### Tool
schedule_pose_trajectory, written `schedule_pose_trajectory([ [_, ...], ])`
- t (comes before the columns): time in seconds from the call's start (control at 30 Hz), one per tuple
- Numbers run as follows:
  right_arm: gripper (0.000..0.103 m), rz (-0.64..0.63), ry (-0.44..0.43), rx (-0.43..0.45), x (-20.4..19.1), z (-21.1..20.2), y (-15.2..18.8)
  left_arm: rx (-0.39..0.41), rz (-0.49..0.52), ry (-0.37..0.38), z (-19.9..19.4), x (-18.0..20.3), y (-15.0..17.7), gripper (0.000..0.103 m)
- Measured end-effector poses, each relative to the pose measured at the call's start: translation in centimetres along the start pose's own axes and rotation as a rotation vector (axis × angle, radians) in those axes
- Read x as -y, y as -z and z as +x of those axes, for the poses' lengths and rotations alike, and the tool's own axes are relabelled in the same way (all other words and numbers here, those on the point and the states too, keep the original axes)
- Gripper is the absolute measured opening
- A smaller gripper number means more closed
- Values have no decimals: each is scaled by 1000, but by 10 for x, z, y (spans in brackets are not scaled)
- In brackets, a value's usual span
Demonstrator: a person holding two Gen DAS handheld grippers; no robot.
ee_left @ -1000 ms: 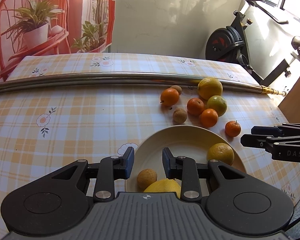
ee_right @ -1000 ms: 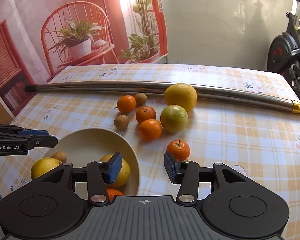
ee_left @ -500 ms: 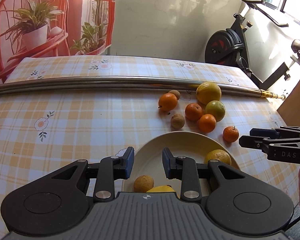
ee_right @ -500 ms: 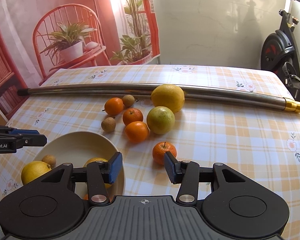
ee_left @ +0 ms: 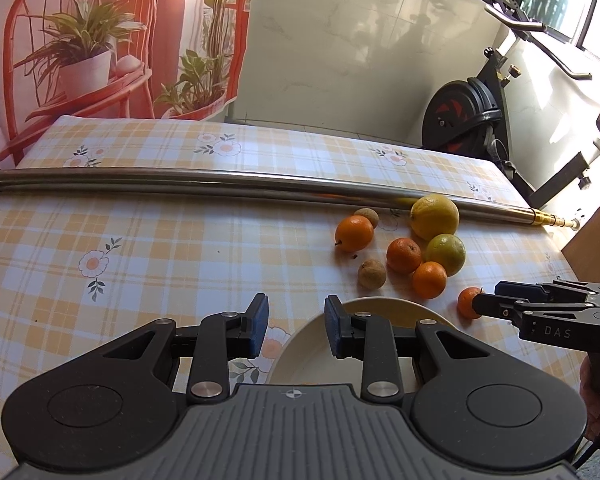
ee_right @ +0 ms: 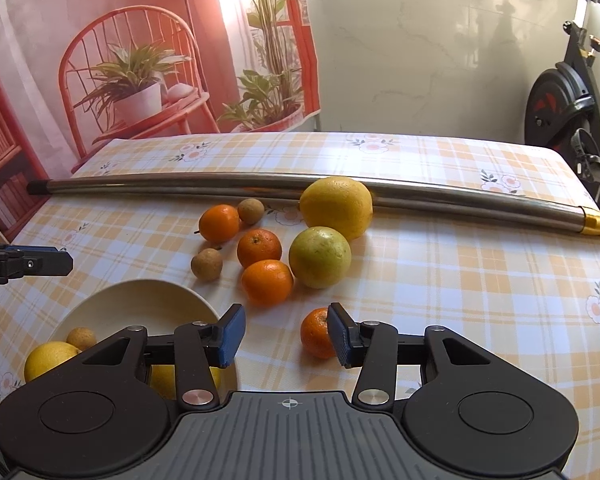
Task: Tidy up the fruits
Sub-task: 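Grasp an orange mandarin with the right gripper while the left grasps another mandarin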
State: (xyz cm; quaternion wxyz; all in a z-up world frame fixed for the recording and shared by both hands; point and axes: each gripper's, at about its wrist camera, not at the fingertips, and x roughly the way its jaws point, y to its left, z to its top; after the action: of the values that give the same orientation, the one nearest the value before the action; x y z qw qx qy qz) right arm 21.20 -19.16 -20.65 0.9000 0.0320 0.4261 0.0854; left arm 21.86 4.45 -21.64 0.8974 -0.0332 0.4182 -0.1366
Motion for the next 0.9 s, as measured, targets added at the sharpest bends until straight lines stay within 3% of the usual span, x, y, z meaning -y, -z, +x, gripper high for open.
schedule_pose_trajectory([
  [0.27, 43, 27, 62, -22, 19, 15, 8, -15, 5, 7, 8, 4, 0, 33],
  [0.53, 42, 32, 42, -40, 22, 28, 8, -27, 7, 8, 13, 8, -3, 33],
  [0.73, 32, 35, 22, -42, 26, 31, 11, -37, 17, 19, 21, 16, -12, 33],
  [0.9, 31, 35, 13, -27, 26, 28, 15, -54, 0, 46, 34, 25, -22, 33],
])
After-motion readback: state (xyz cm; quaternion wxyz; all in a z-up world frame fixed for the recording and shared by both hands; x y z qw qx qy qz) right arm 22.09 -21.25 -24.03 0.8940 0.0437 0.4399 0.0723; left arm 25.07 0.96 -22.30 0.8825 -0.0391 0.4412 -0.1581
